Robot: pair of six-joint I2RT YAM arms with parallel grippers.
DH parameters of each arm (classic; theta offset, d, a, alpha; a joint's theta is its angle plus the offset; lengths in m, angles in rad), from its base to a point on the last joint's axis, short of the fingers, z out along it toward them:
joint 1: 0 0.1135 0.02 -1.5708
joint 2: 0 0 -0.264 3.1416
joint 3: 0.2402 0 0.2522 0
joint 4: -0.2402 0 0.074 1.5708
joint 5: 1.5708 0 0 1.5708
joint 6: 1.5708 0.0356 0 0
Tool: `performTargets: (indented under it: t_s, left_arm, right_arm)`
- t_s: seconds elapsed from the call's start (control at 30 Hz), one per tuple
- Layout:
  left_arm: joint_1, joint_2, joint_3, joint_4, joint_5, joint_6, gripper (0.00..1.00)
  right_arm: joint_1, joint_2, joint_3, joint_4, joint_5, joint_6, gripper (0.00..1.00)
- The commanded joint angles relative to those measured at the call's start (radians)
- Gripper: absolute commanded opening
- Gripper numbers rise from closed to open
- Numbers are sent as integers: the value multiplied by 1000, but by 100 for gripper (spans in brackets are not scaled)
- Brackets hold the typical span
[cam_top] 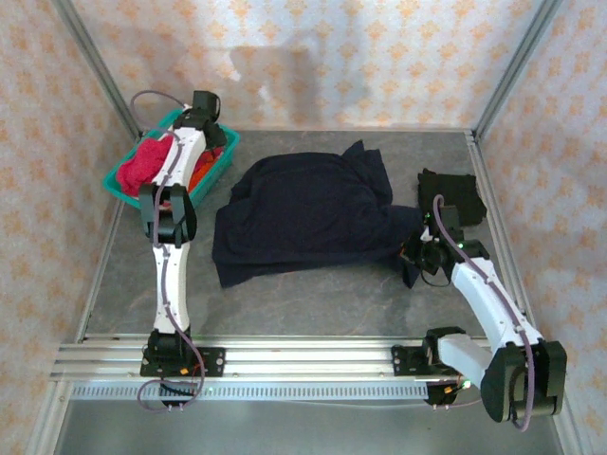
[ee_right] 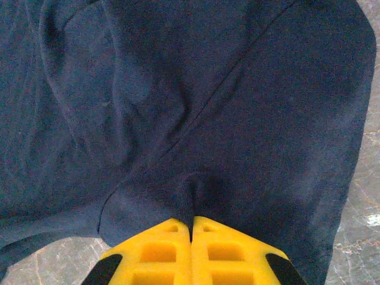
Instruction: Fold and stack the t-shirts
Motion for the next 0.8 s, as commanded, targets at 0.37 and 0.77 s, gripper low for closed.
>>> performTargets:
  t_s: [0.37, 0.77]
  left_arm:
    - [-125, -50, -109, -12, 174, 20, 39]
    - [-15, 102, 58, -58, 84, 1, 42]
  right_arm:
    - [6, -13, 12, 3, 10, 9, 0]
    - [8, -28, -2, -10, 14, 13, 0]
